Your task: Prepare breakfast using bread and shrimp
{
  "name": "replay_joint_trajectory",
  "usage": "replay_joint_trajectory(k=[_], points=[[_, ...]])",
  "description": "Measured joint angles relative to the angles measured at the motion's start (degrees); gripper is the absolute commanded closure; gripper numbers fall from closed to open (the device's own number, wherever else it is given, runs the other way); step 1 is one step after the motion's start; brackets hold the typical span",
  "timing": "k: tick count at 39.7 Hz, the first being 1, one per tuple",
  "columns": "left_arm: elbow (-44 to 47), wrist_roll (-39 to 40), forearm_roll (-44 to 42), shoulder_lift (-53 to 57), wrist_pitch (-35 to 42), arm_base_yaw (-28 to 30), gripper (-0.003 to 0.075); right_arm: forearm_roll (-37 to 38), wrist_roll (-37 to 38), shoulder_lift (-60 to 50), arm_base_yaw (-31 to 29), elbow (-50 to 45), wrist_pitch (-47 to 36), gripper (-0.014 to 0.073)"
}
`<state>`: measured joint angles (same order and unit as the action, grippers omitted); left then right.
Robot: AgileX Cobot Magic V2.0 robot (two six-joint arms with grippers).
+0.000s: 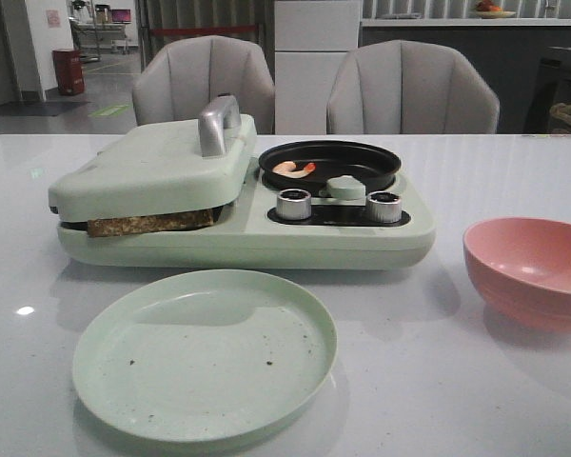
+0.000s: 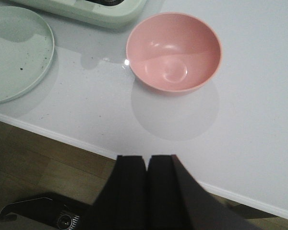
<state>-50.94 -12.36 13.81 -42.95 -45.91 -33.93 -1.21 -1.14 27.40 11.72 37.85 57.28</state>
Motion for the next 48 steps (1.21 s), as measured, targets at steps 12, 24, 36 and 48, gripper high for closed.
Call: replay_joint_trajectory(k=[12, 24, 36, 48], points=[[5.17, 0.00, -4.77, 12.27, 5.99, 11.69, 0.0619, -0.11, 0.00, 0.00, 0.00, -0.04, 0.00, 0.0552], [23.95, 0.00, -13.34, 29.64, 21.26, 22.98, 0.0619, -0.11, 0.00, 0.00, 0.00, -0.04, 0.00, 0.0552], [43.36, 0.11, -12.43, 42.72, 33.68, 32.02, 0.0619, -0.11, 0.00, 0.00, 0.00, -0.04, 0.00, 0.0552], [51.01, 18.09, -18.66, 43.21, 36.93, 34.43, 0.0619, -0.11, 0.00, -0.03, 0.00, -0.04, 0.00, 0.0552]])
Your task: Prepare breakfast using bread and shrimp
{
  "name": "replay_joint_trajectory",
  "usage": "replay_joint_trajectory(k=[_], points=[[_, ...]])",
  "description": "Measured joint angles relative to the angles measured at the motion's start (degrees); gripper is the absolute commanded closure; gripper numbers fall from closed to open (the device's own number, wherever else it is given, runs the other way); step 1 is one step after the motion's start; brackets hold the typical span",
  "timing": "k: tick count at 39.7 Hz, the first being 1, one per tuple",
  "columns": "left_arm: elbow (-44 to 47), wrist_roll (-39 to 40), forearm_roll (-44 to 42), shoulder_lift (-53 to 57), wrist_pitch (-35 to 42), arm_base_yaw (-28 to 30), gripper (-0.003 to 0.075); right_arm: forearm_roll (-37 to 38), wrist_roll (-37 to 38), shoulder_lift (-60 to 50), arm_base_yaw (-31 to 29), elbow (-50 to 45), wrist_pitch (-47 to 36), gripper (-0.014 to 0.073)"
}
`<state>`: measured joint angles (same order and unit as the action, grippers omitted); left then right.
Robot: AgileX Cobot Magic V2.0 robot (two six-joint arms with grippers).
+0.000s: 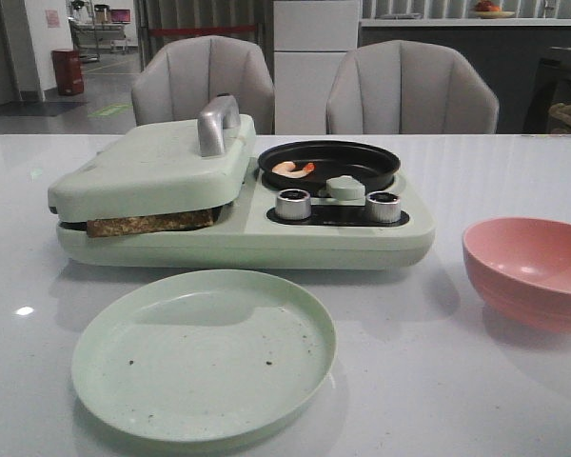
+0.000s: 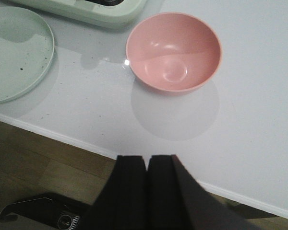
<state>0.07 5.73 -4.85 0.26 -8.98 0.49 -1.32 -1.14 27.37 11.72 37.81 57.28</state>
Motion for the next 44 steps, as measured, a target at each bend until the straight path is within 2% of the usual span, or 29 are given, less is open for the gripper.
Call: replay_joint_trajectory(k=[12, 44], points=[[0.00, 2.45, -0.49, 0.00, 3.84, -3.40, 0.0619, 0.00, 0.00, 0.00, 0.00, 0.00, -0.04, 0.0552], [0.00, 0.51, -0.49, 0.00, 8.16, -3.45, 0.0619, 0.00, 0.00, 0.00, 0.00, 0.00, -0.04, 0.0553]])
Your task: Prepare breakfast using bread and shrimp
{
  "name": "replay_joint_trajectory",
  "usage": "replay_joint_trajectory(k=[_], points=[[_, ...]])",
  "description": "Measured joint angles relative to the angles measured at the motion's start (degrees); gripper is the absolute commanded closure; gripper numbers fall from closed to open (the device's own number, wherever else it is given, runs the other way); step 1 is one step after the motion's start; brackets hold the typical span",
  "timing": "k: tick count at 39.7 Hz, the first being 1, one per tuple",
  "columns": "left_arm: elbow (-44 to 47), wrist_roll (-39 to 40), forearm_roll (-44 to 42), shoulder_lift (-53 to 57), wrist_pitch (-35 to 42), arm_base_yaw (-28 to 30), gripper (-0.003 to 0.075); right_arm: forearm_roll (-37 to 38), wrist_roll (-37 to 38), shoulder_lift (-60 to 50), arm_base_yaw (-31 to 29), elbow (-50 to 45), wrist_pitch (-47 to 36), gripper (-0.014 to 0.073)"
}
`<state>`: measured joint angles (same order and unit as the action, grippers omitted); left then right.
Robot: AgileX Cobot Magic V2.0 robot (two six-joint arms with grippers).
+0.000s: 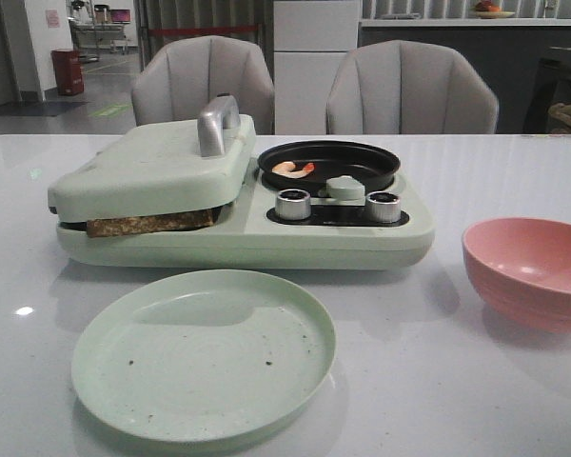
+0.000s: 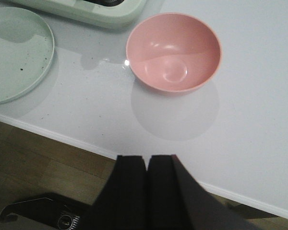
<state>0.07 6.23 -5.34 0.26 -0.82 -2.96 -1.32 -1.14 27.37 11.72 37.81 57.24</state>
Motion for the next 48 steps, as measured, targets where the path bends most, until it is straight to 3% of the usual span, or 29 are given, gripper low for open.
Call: replay_joint_trajectory(k=[48], points=[[0.00, -3.05, 2.78, 0.00, 0.37, 0.44, 0.0619, 0.00, 0.00, 0.00, 0.00, 0.00, -0.09, 0.0553]])
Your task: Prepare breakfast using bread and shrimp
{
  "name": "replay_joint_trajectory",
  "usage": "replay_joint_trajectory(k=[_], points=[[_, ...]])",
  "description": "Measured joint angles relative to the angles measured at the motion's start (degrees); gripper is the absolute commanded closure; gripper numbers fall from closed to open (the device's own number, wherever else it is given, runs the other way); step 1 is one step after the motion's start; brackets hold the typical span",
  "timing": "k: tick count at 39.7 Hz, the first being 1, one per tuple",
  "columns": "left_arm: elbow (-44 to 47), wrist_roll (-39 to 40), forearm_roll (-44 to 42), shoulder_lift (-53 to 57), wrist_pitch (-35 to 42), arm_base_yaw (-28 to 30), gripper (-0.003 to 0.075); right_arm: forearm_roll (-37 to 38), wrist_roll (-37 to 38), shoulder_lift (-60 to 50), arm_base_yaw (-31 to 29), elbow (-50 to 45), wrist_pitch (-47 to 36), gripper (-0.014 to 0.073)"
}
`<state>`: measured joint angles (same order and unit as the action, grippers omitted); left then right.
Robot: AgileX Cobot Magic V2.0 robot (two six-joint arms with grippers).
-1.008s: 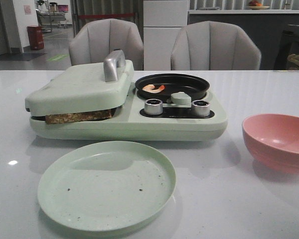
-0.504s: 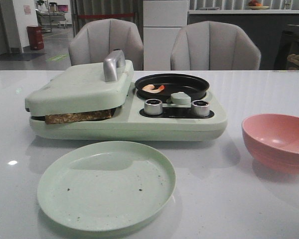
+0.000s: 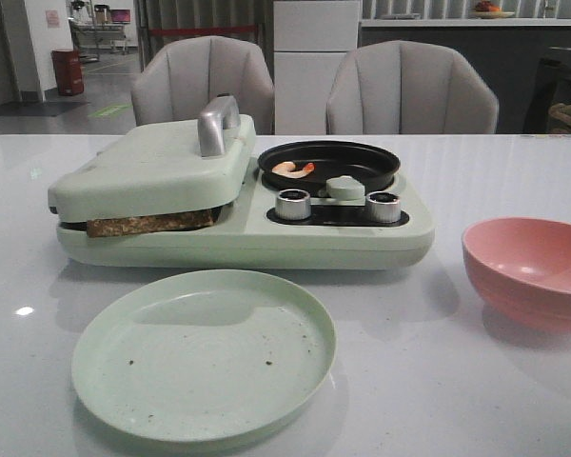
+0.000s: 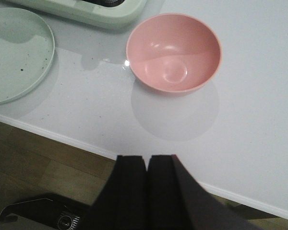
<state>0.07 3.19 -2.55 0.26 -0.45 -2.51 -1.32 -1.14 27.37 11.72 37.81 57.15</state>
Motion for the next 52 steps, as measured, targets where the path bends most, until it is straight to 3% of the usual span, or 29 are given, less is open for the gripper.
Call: replay_joint_trajectory(k=[43, 52], points=[[0.00, -0.13, 0.00, 0.00, 0.00, -1.74, 0.0619, -0.11, 0.00, -2.83, -1.78, -0.90, -0.26, 0.0553], [0.00, -0.15, 0.00, 0.00, 0.00, -1.74, 0.0619, 0.35, 0.00, -10.81, -7.85, -8.02, -11.67, 0.0553]])
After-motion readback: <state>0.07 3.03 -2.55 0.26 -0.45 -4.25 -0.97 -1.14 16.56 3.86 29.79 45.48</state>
